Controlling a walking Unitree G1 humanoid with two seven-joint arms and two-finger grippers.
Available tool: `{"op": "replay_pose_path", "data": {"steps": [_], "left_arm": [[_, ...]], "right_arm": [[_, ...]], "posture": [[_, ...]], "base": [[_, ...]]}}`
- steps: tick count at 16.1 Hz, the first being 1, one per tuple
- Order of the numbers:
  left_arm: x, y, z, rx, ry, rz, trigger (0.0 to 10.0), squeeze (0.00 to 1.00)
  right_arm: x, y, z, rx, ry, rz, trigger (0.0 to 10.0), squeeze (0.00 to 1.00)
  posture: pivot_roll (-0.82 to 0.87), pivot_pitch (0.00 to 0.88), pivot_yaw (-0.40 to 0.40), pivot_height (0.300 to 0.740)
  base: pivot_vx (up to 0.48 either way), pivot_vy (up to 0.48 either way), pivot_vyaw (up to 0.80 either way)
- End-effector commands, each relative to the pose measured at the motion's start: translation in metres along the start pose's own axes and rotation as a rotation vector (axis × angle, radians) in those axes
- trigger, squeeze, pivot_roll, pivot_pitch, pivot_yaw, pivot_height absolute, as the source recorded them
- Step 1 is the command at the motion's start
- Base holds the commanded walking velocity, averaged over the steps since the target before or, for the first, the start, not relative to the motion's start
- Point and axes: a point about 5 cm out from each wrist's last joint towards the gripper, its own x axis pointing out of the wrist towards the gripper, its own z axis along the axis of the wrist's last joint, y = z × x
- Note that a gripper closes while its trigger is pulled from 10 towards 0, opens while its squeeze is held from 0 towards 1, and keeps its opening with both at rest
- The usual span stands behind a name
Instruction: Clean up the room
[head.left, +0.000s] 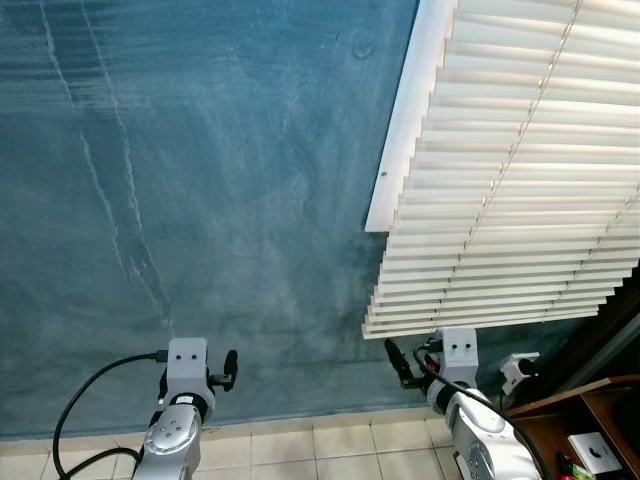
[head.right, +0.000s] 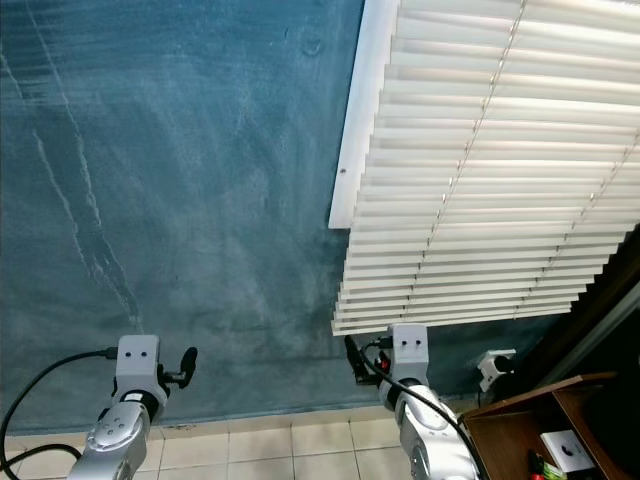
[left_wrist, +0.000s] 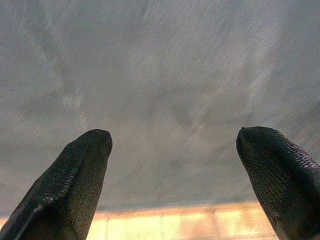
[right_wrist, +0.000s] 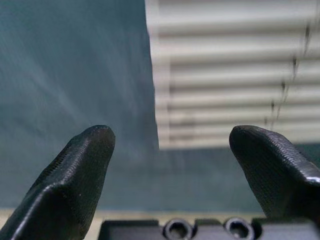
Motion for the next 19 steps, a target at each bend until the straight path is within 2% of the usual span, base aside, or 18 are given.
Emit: {"op": "replay_pose_path", "data": {"steps": [1,2,5,6,13,14,15,16,19], "left_arm": [[-0.005,0.004,0.01,0.057,-0.064,0.002,10.0,0.0],[-0.01,0.007,0.014,0.107,-0.096,0.0,10.0,0.0],[-0.017,0.009,0.016,0.137,-0.112,-0.009,10.0,0.0],[-0.024,0.009,0.016,0.129,-0.109,-0.037,10.0,1.0],[-0.018,0.002,0.02,0.117,-0.123,-0.05,10.0,1.0],[-0.02,-0.001,0.021,0.109,-0.137,-0.05,10.0,1.0],[-0.02,-0.001,0.021,0.109,-0.137,-0.05,10.0,1.0],[-0.024,-0.005,0.023,0.098,-0.163,-0.058,10.0,0.0],[-0.027,-0.008,0.024,0.12,-0.186,-0.066,10.0,0.0]], "right_arm": [[-0.005,-0.01,0.007,-0.017,-0.066,-0.025,10.0,0.0],[-0.01,-0.014,0.007,-0.021,-0.085,-0.037,10.0,0.0],[-0.016,-0.017,0.005,-0.033,-0.088,-0.044,10.0,0.0],[-0.025,-0.024,-0.002,-0.045,-0.075,-0.076,10.0,1.0],[-0.026,-0.023,0.001,-0.065,-0.102,-0.08,10.0,1.0],[-0.025,-0.021,0.001,-0.077,-0.098,-0.067,10.0,0.8],[-0.025,-0.021,0.001,-0.077,-0.098,-0.067,10.0,0.8],[-0.023,-0.013,0.002,-0.05,-0.096,-0.018,10.0,0.0],[-0.021,-0.008,0.003,-0.056,-0.093,0.017,10.0,0.0]], "posture": [[0.09,0.011,-0.103,0.74],[0.09,0.011,-0.1,0.74],[0.09,0.014,-0.094,0.74],[0.09,0.015,-0.088,0.74],[0.09,0.012,-0.078,0.74],[0.09,0.015,-0.079,0.74],[0.09,0.015,-0.079,0.74],[0.08,0.023,-0.079,0.74],[0.08,0.025,-0.08,0.74]], "base": [[0.0,0.0,0.0],[0.0,0.0,0.0],[0.0,0.0,0.0],[0.0,0.0,0.0],[0.0,0.0,0.0],[0.0,0.0,0.0],[0.0,0.0,0.0],[0.0,0.0,0.0],[0.0,0.0,0.46]]}}
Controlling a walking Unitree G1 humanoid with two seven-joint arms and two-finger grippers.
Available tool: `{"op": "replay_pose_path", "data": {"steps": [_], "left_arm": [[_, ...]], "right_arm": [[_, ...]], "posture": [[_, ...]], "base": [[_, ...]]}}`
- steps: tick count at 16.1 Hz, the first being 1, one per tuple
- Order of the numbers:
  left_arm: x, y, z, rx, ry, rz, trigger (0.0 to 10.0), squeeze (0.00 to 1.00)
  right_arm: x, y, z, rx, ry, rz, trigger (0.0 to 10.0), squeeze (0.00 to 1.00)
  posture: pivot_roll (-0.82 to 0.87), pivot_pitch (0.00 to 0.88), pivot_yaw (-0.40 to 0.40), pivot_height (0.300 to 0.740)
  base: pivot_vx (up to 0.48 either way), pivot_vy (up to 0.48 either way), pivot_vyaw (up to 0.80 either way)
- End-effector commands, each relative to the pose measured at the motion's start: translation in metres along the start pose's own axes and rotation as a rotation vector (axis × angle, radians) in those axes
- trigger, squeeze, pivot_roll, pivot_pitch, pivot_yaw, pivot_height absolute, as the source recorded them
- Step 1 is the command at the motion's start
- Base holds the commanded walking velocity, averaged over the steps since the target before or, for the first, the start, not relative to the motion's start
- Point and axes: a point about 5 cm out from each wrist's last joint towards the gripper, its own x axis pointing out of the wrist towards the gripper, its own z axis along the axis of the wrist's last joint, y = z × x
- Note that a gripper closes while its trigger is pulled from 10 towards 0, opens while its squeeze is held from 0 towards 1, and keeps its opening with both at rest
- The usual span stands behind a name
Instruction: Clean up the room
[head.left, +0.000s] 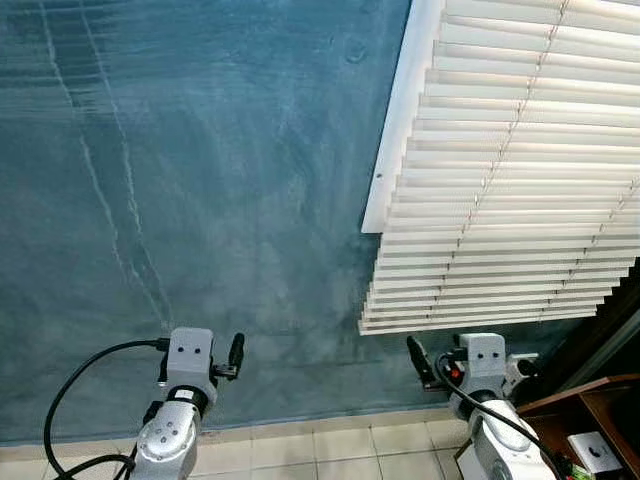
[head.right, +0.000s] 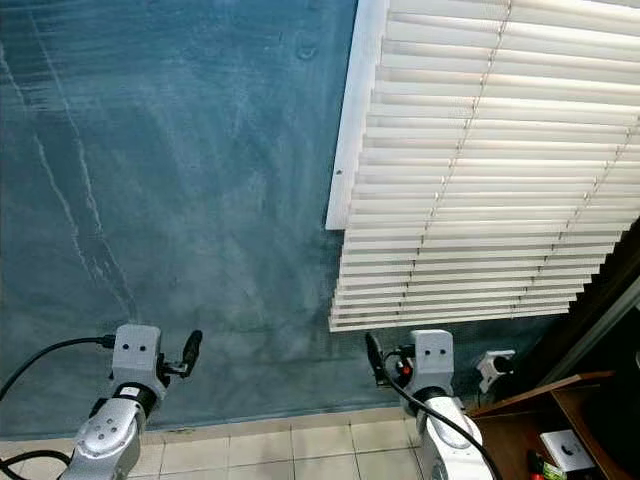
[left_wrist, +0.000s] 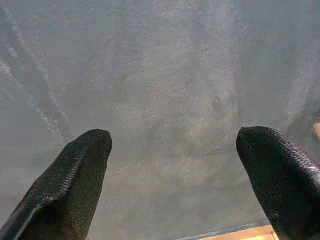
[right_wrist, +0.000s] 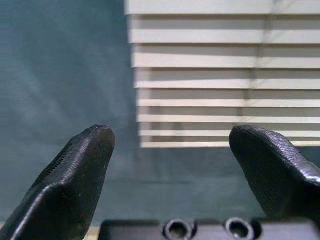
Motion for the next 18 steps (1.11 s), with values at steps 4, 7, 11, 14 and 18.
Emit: {"op": "replay_pose_path", "data": {"steps": [4,7,11,14,18], "left_arm": [[-0.0039,-0.0016,0.0026,-0.033,-0.033,-0.002,10.0,0.0],[-0.004,-0.0015,0.0032,-0.019,-0.041,0.005,10.0,0.0],[-0.0041,-0.0006,0.0052,-0.041,-0.063,0.018,10.0,0.0],[-0.0017,0.0034,0.0117,0.052,-0.103,0.064,10.0,0.0],[0.0012,0.0027,0.0123,0.022,-0.1,0.044,10.0,0.0]], "right_arm": [[0.0043,0.004,0.01,-0.007,-0.022,0.038,10.0,0.0],[0.0045,0.0029,0.0108,-0.01,-0.027,0.044,10.0,0.0],[0.0045,0.0042,0.0104,-0.011,-0.029,0.071,10.0,0.0],[0.0038,0.0072,0.0092,0.0,-0.028,0.091,10.0,0.0],[0.0035,0.0082,0.0069,0.001,-0.021,0.099,10.0,0.0]], "posture": [[0.08,0.026,-0.084,0.74],[0.08,0.028,-0.089,0.74],[0.09,0.03,-0.094,0.74],[0.09,0.03,-0.096,0.74],[0.09,0.029,-0.096,0.74]], "base": [[0.0,-0.174,0.68],[0.0,-0.48,0.68],[0.0,-0.12,0.67],[0.0,0.0,0.66],[0.0,0.0,0.64]]}}
